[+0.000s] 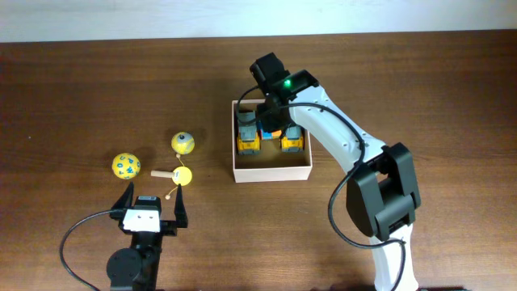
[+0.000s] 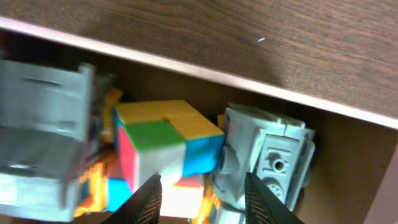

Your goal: Pack container

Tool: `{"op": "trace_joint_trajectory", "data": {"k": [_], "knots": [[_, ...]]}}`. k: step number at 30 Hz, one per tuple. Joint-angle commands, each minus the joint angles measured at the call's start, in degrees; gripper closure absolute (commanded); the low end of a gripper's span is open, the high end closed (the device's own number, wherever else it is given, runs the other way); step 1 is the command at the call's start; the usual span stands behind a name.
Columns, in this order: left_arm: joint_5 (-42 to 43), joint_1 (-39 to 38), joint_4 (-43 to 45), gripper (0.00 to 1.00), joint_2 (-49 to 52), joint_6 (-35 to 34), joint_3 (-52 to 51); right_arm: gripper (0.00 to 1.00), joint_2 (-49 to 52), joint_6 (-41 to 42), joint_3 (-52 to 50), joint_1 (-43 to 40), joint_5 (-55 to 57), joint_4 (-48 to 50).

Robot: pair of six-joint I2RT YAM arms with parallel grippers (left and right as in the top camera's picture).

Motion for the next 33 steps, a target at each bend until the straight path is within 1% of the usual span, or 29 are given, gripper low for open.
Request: {"op": "trace_joint_trajectory", "data": {"k": [1, 10, 33], "knots": [[-0.20, -0.22, -0.11, 0.01, -0.55, 0.28, -0.33, 0.62, 2.27, 0.04, 0.90, 0.68, -2.05, 0.68], [-0.20, -0.22, -0.11, 0.01, -0.55, 0.26, -0.33, 0.62, 3.10, -0.02, 0.83, 0.66, -2.91, 3.13], [-0.20, -0.22, -0.11, 0.01, -0.55, 0.26, -0.33, 0.62, 1.99, -1.29, 1.86, 0.68, -2.93, 1.86]]}}
